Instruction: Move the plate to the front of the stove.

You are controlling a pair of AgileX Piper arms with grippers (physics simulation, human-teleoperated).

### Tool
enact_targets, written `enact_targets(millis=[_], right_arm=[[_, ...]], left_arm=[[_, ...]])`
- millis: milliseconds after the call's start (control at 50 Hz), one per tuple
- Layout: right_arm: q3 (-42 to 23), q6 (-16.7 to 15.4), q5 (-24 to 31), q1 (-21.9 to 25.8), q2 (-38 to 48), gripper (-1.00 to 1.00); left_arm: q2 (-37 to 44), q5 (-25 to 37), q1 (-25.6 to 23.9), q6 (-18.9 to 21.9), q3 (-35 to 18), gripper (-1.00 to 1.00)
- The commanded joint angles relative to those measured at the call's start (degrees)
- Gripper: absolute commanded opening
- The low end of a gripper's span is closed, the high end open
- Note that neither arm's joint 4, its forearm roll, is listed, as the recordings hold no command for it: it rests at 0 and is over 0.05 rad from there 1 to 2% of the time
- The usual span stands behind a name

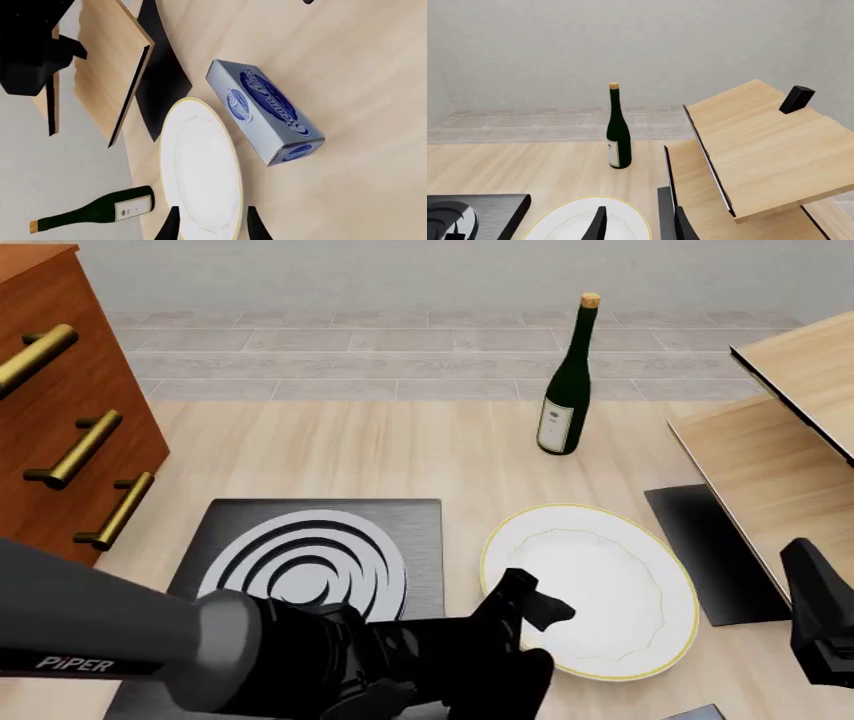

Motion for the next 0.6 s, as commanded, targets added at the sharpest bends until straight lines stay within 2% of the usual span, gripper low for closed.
enact_targets(millis=[20, 600], right_arm=[[0.0, 0.1, 0.0, 0.1, 0.0, 1.0], [0.0, 0.2, 0.0, 0.1, 0.0, 1.0]], left_arm=[[0.6, -0.7, 0.3, 0.7, 0.1, 1.0], [2.3, -0.4, 0.6, 0.4, -1.6, 1.0]])
